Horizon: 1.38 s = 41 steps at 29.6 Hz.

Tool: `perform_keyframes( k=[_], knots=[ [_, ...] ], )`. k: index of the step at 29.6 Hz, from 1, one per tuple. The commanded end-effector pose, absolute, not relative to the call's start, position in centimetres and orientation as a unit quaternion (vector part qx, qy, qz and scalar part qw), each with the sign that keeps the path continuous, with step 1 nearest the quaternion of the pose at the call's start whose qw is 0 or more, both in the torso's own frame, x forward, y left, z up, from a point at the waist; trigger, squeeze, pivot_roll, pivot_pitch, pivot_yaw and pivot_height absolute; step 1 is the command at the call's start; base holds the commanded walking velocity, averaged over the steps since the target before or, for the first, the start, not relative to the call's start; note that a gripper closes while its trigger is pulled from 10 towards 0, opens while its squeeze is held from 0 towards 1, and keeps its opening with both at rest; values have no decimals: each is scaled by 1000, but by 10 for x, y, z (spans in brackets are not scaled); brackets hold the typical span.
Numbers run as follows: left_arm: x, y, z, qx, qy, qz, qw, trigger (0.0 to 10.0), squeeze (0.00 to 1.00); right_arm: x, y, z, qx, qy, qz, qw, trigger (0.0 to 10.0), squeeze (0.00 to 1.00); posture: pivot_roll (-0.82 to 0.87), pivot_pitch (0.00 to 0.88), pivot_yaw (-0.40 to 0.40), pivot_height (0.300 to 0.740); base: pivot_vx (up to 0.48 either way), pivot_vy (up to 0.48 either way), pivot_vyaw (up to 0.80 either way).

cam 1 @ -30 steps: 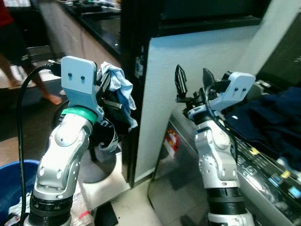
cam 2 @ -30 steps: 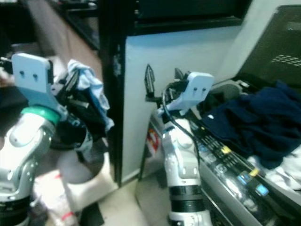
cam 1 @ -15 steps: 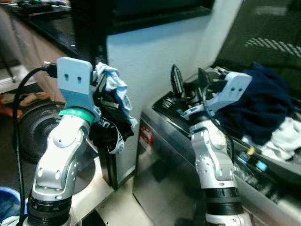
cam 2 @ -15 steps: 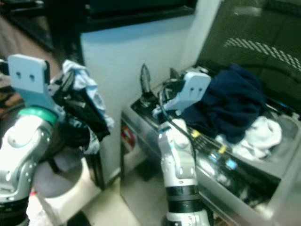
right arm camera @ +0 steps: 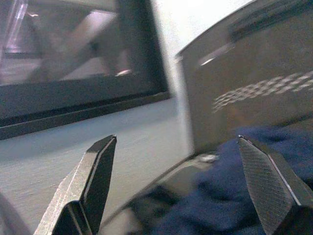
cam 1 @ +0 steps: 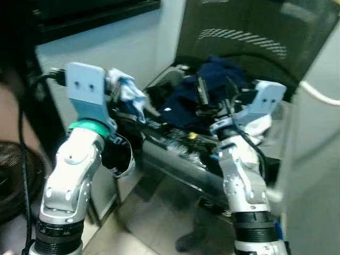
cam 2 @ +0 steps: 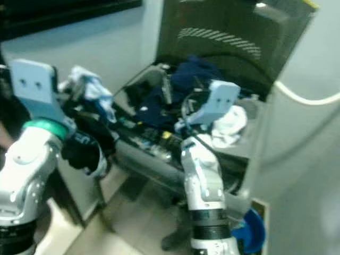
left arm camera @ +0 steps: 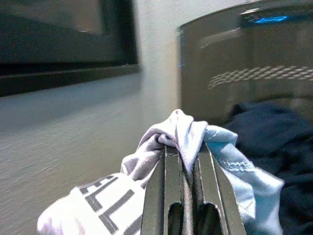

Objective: Clothes washing

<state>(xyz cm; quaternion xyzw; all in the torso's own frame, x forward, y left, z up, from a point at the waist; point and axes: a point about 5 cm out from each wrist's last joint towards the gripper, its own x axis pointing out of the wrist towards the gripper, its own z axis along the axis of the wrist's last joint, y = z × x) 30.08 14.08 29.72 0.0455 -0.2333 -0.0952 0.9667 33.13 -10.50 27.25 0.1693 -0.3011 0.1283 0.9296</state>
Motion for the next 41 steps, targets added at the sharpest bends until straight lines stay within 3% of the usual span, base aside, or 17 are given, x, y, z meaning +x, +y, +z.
perform_keyframes(
  k=[1,24,41],
  knots=[
    [301,141,299,45,-240,-93,965,10000,0,331,-103,273,173,-302,132,928,10000,0,87,9,-7,740,0,0,-800],
    [299,143,299,44,-237,-84,967,10000,0,331,-103,271,180,-296,129,929,10000,0,100,20,-16,740,0,0,-798],
    [300,145,299,37,-236,-84,967,10000,0,330,-100,270,174,-300,134,928,10000,0,98,12,-8,740,0,480,0]
  ],
)
